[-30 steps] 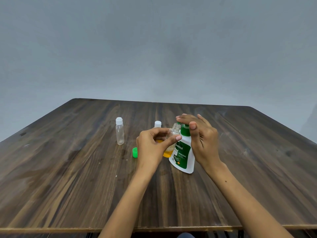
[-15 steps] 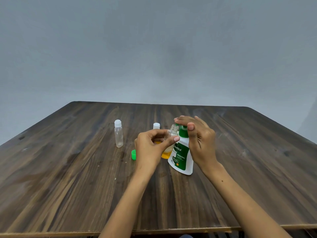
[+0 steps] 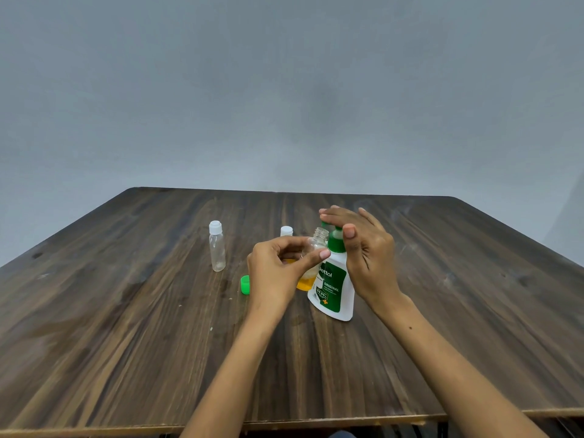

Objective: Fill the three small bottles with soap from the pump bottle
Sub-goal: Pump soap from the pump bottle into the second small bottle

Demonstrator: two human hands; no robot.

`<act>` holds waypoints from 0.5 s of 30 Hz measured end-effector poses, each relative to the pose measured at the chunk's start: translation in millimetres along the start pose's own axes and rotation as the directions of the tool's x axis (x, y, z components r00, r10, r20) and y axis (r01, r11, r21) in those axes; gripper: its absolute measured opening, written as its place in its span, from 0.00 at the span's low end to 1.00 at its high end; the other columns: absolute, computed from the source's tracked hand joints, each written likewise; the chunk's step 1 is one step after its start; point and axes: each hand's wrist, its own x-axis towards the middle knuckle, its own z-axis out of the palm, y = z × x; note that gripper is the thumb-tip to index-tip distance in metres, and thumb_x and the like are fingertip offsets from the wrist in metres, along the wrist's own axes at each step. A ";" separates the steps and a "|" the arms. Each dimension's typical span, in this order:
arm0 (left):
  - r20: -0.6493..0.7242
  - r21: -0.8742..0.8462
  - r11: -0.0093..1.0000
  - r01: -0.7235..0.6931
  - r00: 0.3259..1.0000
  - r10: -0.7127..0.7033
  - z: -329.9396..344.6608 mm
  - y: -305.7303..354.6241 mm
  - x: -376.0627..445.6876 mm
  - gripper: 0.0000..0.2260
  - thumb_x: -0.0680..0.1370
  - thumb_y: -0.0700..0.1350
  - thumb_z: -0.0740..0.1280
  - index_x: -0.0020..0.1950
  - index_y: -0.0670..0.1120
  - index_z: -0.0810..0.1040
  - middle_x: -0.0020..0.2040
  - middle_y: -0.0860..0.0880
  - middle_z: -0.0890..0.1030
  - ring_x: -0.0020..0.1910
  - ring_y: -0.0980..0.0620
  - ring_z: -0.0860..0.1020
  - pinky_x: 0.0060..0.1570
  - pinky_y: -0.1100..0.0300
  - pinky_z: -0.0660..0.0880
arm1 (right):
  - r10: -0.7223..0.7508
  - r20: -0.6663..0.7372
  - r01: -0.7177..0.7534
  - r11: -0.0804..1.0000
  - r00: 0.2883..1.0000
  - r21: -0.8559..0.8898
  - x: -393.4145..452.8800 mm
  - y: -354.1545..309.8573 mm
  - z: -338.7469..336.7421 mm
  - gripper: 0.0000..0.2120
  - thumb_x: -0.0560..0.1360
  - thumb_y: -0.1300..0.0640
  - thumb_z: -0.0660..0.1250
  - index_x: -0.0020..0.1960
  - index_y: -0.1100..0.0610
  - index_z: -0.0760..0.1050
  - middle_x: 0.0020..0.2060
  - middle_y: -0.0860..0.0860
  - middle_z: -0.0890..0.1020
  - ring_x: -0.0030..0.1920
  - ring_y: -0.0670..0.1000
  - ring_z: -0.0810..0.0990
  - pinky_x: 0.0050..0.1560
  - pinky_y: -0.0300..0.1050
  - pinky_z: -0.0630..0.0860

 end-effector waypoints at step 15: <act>-0.004 0.000 1.000 -0.005 1.000 0.005 -3.5 -2.8 -1.6 0.11 0.64 0.48 0.80 0.42 0.55 0.82 0.41 0.51 0.86 0.44 0.53 0.84 0.48 0.59 0.81 | -0.001 -0.036 0.001 1.000 0.999 0.003 -5.3 1.1 3.6 0.31 0.83 0.40 0.47 0.53 0.59 0.82 0.53 0.50 0.84 0.59 0.49 0.80 0.65 0.57 0.70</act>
